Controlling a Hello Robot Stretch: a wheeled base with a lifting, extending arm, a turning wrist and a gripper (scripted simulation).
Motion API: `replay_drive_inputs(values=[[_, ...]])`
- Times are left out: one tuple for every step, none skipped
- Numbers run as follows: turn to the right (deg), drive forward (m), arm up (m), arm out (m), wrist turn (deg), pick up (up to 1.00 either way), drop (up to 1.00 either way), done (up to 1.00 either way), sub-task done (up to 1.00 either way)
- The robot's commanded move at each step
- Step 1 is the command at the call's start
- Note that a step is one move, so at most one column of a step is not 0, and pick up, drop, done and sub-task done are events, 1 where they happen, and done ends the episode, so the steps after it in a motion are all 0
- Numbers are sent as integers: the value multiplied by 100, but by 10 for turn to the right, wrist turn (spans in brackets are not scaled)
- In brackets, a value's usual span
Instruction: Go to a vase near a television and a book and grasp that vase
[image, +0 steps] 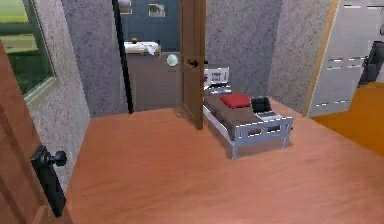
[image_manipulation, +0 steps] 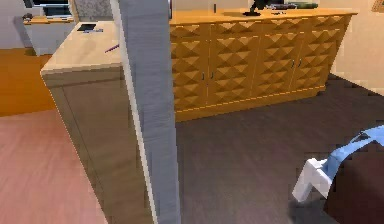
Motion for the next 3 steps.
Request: replay_drive_inputs(values=[[210,0,0,0,0,0,0,0,0],[0,75,0,0,0,0,0,0,0],[420,0,0,0,0,0,0,0,0]])
